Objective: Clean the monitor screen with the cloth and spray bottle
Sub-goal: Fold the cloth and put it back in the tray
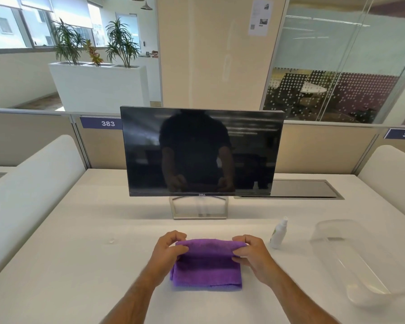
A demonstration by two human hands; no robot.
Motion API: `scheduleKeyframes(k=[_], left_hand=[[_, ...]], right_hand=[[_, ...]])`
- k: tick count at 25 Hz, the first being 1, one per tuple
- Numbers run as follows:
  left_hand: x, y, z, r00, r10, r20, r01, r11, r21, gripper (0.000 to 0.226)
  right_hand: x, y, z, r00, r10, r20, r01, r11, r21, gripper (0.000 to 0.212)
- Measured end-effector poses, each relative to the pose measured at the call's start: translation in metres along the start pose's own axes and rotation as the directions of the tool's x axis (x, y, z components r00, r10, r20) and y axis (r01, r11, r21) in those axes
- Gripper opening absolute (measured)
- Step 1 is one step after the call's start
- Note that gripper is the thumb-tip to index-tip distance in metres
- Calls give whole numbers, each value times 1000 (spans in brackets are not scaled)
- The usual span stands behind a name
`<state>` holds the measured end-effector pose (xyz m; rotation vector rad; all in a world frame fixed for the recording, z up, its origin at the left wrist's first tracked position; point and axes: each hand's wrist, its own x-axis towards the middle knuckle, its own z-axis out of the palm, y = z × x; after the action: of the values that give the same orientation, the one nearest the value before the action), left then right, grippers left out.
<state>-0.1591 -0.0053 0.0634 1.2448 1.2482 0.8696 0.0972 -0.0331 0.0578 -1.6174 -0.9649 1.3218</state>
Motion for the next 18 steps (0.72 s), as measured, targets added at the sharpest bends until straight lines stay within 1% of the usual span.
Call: scheduleKeyframes(k=[1,3,4,7,9,11,15,17,18], left_hand=[[1,-4,-1,1000,14,-5,-14,1000,23,17],[2,-13,-3,999,45,-20,-43,991,126,7],[3,-17,-5,997,67,-25,-61,980,189,8],[4,-24,-6,994,110,-4,-103,944,314,18],[3,-25,-8,990,128,55,-139,920,366,22],[1,-29,-12,981,153,123,-190,897,399,26],[-6,-40,-16,962,190,194,-262,838,479,30],[-8,-44,-17,955,190,227,-282,817,504,30],[-9,-46,-18,955,175,239,-277,813,512,25]], right_hand=[[0,3,-1,1000,-30,8,30,997,-69,19],[-1,11,-3,994,-107,13,108,975,-194,14],[-2,15,-3,988,-153,13,151,958,-245,14],[-7,21,-1,966,-253,53,248,846,-473,25],[-10,24,0,953,-281,111,293,767,-570,32],[-12,27,-2,937,-312,159,343,720,-604,37],[-17,29,-5,927,-300,226,374,675,-636,33],[-18,31,-7,923,-292,251,385,689,-614,27],[-18,32,-7,926,-288,245,378,699,-607,19]])
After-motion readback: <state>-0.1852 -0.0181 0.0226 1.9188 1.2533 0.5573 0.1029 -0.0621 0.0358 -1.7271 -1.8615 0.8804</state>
